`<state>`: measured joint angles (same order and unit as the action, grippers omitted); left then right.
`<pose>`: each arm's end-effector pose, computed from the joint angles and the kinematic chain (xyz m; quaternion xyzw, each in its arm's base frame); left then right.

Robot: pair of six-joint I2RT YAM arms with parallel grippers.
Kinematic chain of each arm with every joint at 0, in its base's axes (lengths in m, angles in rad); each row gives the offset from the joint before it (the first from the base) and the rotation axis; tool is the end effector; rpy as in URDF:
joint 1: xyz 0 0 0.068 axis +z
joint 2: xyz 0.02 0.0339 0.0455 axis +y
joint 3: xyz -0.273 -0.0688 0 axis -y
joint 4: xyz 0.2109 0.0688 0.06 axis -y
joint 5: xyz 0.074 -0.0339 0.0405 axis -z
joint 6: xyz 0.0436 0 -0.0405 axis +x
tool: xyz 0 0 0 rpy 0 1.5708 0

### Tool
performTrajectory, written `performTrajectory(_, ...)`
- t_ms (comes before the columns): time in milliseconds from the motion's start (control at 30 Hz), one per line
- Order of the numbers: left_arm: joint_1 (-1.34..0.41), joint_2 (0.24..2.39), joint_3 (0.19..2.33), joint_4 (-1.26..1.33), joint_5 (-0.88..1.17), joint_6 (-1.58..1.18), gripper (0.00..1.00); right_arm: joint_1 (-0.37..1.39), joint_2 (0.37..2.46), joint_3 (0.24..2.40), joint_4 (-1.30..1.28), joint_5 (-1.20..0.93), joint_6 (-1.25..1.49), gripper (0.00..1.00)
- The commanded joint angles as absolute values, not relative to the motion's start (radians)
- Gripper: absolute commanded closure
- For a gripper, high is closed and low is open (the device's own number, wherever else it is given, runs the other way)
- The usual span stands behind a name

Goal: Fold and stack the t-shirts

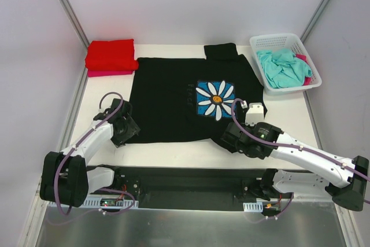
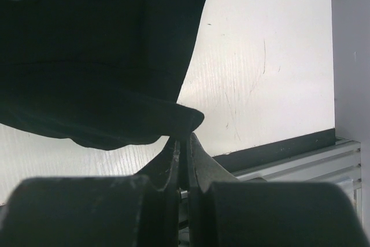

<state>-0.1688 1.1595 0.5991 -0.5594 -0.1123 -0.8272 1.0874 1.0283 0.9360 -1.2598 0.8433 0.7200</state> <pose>0.1709 -0.0242 0.1969 -0.3265 0.9168 -0.0586 0.2223 0.0832 0.0884 0.2871 -0.1218 0.8999 -0.1735 0.3812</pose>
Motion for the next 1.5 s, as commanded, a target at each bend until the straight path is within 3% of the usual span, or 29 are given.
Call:
performTrajectory(0,-0.166,1.172,0.574,-0.534,-0.112,-0.851,0.34,1.081,1.017,0.942,-1.267,0.847,0.706,0.99)
performTrajectory(333,-0.166,1.144,0.554,-0.531,-0.101,-0.841,0.5,1.075,1.031,0.942,-1.253,0.841,0.695,0.99)
performTrajectory(500,-0.166,1.149,0.534,-0.532,-0.109,-0.842,0.64,1.075,1.035,0.943,-1.247,0.834,0.687,0.99)
performTrajectory(700,-0.166,1.155,0.515,-0.531,-0.117,-0.844,0.71,1.069,1.029,0.946,-1.256,0.839,0.675,0.99)
performTrajectory(833,-0.164,1.141,0.514,-0.532,-0.112,-0.835,1.0,1.06,1.034,0.94,-1.247,0.839,0.67,0.99)
performTrajectory(1467,-0.164,0.997,0.601,-0.695,-0.146,-0.818,1.0,0.853,0.937,1.002,-1.243,0.913,0.514,0.99)
